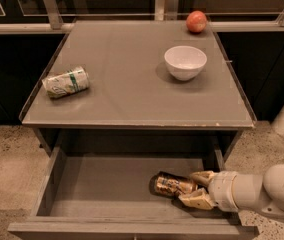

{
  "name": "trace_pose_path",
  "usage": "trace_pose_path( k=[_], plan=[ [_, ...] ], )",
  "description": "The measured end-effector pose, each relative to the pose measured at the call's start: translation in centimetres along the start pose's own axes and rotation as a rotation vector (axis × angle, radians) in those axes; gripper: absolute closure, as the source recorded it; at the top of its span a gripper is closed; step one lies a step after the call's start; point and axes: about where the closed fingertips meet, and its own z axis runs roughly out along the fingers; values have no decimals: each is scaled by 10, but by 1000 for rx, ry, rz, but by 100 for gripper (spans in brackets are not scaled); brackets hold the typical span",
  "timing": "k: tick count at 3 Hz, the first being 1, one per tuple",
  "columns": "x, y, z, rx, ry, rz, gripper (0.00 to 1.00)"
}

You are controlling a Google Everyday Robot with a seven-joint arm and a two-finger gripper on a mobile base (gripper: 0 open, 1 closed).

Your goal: Pick orange can from top drawer and place on counter

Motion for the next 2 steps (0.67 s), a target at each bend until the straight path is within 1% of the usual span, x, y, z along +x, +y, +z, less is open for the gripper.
trace_pose_path(
  k=[1, 2],
  plan=[
    [-4, 5, -18, 21, 100, -23, 100],
    [-20, 1, -44, 54, 171, -54, 100]
  ],
)
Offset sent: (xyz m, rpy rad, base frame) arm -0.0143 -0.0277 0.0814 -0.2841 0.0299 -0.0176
